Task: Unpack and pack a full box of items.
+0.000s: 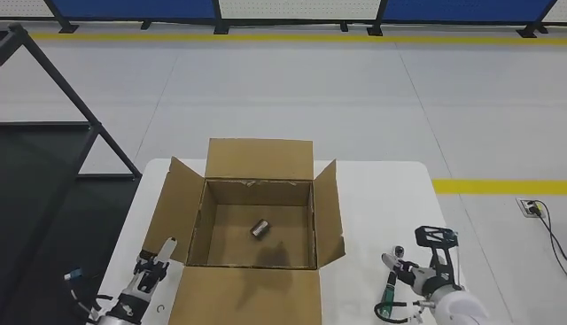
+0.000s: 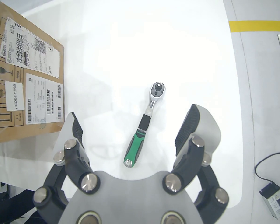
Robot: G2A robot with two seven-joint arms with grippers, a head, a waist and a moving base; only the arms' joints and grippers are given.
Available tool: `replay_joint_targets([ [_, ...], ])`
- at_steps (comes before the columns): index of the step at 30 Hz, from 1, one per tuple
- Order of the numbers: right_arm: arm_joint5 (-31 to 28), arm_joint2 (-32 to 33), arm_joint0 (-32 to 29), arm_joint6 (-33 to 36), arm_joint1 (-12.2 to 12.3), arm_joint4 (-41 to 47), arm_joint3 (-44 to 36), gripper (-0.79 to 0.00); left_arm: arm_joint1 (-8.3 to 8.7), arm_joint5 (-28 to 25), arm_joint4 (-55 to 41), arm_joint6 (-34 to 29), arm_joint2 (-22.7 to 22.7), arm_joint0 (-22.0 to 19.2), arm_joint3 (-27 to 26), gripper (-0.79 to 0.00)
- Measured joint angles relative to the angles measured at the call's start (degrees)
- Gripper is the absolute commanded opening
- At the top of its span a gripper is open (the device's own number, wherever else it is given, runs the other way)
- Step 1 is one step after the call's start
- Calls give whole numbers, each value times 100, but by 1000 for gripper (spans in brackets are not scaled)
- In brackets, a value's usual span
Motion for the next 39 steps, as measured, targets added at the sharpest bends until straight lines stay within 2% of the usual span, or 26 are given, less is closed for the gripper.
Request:
replay_joint_targets([
  [4, 9, -153, 215, 977, 30, -247, 146, 0, -1, 1, -44, 4, 17, -36, 34, 0],
  [7, 176, -312, 463, 1420, 33, -485, 442, 0, -1, 1, -46, -17, 59, -82, 27, 0],
  [15, 614, -553, 992, 1631, 7, -567, 1261, 0, 8, 0, -59, -51, 29, -130, 79, 0],
  [16, 642, -571, 1042, 1621, 5, -570, 1365, -55, 11, -1, -61, -58, 12, -130, 87, 0],
  [17, 662, -579, 1078, 1611, 5, -573, 1440, -265, 12, -2, -65, -61, -2, -130, 90, 0],
  [18, 678, -584, 1112, 1605, 4, -564, 1512, -360, 14, -3, -70, -64, -16, -130, 91, 0],
  [26, 761, -546, 1282, 1562, 8, -423, 1912, -446, 24, 11, -93, -97, -73, -135, 86, 0],
  [39, 859, -500, 1523, 1499, 20, -194, 2343, -468, 35, 28, -155, -92, -143, -183, 127, 0],
])
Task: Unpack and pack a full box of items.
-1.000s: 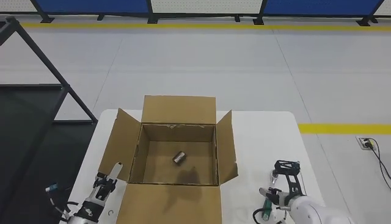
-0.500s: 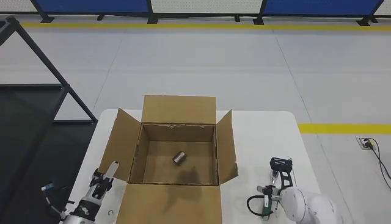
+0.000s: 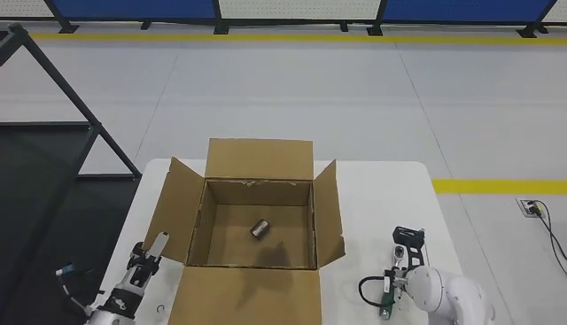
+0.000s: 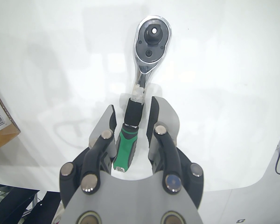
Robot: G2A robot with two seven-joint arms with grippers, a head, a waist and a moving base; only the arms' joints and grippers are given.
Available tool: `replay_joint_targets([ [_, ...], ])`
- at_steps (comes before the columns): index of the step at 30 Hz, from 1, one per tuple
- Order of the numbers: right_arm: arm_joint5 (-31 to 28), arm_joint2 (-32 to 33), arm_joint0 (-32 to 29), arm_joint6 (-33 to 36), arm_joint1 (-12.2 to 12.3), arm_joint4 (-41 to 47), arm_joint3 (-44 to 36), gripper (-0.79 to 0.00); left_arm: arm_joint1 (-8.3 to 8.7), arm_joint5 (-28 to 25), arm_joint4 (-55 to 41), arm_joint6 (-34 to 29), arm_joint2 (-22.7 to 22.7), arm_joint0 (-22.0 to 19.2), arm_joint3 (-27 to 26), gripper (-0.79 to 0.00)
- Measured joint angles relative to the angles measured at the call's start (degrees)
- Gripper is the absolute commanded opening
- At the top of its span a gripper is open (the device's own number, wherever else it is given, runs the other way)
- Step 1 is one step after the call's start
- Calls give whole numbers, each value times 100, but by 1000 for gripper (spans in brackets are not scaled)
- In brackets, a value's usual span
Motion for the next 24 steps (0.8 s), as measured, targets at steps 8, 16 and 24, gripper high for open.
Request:
replay_joint_targets([
  [8, 45, -81, 115, 17, 6, 17, 195, -560, 4, 14, -41, 27, -54, 14, -5, 0],
  [16, 88, -145, 102, -26, 15, 8, 247, -702, 12, -4, -67, 30, -123, 29, -2, 0],
  [24, 126, -174, 124, -48, 26, -15, 287, -776, 16, -14, -83, 54, -173, 59, -23, 0],
])
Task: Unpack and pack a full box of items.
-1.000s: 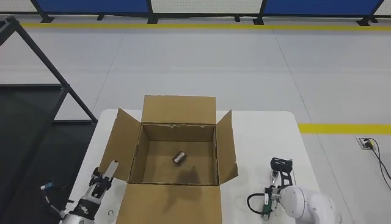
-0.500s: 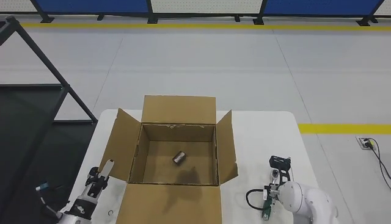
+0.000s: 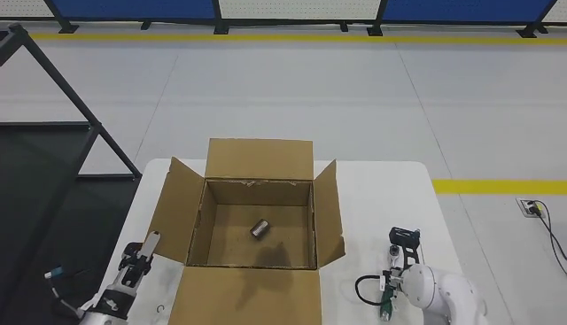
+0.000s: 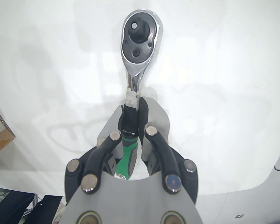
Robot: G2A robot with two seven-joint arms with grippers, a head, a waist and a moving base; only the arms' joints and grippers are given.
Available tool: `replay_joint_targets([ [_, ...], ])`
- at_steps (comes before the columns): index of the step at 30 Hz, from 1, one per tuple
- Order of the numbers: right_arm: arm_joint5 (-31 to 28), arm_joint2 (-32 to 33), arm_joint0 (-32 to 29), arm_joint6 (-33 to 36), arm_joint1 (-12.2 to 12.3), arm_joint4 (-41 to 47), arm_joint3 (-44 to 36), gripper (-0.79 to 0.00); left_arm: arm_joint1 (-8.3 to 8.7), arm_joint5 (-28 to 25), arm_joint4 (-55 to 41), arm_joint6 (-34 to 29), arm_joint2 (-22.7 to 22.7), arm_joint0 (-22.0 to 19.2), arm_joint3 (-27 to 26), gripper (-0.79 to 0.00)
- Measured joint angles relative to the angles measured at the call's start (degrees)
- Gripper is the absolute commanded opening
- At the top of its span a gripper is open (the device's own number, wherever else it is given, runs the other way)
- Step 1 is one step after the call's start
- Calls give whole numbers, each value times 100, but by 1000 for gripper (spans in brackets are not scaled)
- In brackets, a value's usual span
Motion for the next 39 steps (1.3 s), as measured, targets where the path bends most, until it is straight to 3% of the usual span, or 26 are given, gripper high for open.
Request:
replay_joint_targets([
  [9, 25, 112, -22, -107, 22, 95, -156, -785, 1, 0, -12, 35, -20, 28, -14, 0],
  [19, -262, 898, -946, -451, 95, 908, -2566, -785, -1, -22, 25, 50, 48, 21, -67, 0],
  [25, -478, 900, -1225, -396, 133, 939, -3713, -785, -8, -71, -54, 111, 64, 50, -42, 0],
  [39, -364, 322, -854, -641, 147, 1099, -3947, -785, -12, -137, -158, 204, -47, 169, -61, 0],
])
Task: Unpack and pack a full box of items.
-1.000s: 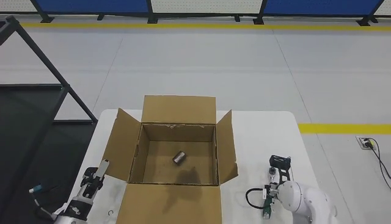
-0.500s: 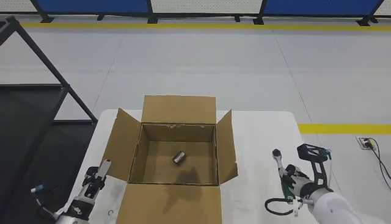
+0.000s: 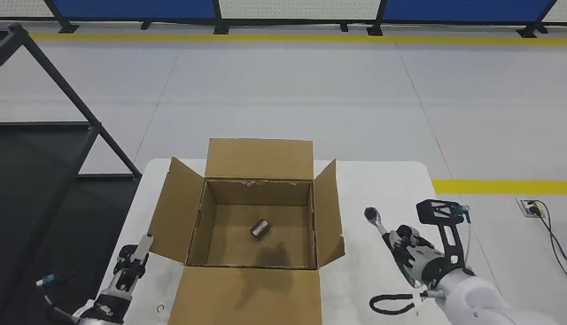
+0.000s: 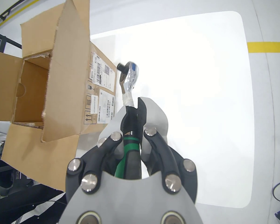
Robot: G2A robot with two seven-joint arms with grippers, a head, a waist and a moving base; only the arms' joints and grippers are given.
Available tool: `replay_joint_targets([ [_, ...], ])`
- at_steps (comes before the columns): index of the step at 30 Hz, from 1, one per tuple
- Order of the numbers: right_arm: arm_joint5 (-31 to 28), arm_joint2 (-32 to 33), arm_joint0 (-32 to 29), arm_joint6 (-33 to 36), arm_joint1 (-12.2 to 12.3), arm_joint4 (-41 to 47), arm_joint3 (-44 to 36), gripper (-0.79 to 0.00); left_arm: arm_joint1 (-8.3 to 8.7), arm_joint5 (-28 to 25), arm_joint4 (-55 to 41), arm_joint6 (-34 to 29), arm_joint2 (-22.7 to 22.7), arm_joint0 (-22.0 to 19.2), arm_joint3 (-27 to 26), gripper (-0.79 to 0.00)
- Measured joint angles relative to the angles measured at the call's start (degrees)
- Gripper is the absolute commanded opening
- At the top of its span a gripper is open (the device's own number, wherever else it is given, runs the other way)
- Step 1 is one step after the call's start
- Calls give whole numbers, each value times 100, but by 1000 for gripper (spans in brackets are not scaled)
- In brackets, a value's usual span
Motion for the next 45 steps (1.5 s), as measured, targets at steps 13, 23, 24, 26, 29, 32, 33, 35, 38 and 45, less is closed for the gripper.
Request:
replay_joint_targets([
  [13, 143, -466, 467, 270, 26, -375, 1152, -785, -1, -18, -46, 32, -83, 31, 6, 0],
  [23, 138, 163, 396, -60, 71, 276, 2299, -785, 2, 44, 18, -1, -100, -12, -18, 0],
  [24, 107, 217, 372, -91, 77, 347, 2346, -785, 3, 52, 32, -5, -91, -18, -24, 0],
  [26, 38, 320, 305, -164, 91, 470, 2432, -785, 3, 73, 61, -15, -69, -31, -42, 0],
  [29, -38, 400, 220, -259, 108, 596, 2539, -785, 2, 93, 107, -26, -35, -47, -59, 0],
  [32, -104, 458, 161, -342, 125, 707, 2637, -785, 1, 117, 149, -29, -4, -55, -74, 0],
  [33, -122, 473, 146, -360, 131, 735, 2667, -785, 1, 121, 157, -27, 3, -56, -77, 0],
  [35, -172, 502, 119, -399, 144, 800, 2740, -785, -1, 131, 168, -16, 15, -57, -83, 0],
  [38, -274, 534, 89, -465, 163, 880, 2852, -785, -1, 138, 192, -12, 25, -56, -89, 0],
  [45, -683, 492, -50, -720, 217, 827, 3065, -785, -5, 154, 230, 19, 48, -46, -101, 0],
])
